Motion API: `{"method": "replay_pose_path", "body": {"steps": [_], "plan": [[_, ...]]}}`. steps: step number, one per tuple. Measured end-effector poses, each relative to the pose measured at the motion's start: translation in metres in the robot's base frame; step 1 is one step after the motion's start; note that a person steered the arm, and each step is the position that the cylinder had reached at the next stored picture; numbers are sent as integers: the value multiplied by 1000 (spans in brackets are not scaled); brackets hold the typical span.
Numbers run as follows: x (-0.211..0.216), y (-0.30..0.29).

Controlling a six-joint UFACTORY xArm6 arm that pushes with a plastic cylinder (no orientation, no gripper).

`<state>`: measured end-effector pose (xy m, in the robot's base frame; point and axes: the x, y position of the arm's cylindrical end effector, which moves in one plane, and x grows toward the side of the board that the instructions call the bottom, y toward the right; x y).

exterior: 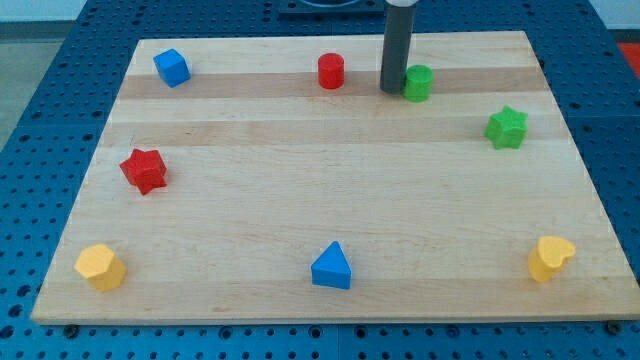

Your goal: Push the green circle to the top left of the green star

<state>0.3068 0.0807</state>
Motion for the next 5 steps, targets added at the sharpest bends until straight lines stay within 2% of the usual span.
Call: {"method": "replay_pose_path", "body": {"steps": [1, 2, 3, 4, 5], "plan": [[-1, 1], [-46, 48], [-58, 81], [-58, 81], [-58, 41]]}}
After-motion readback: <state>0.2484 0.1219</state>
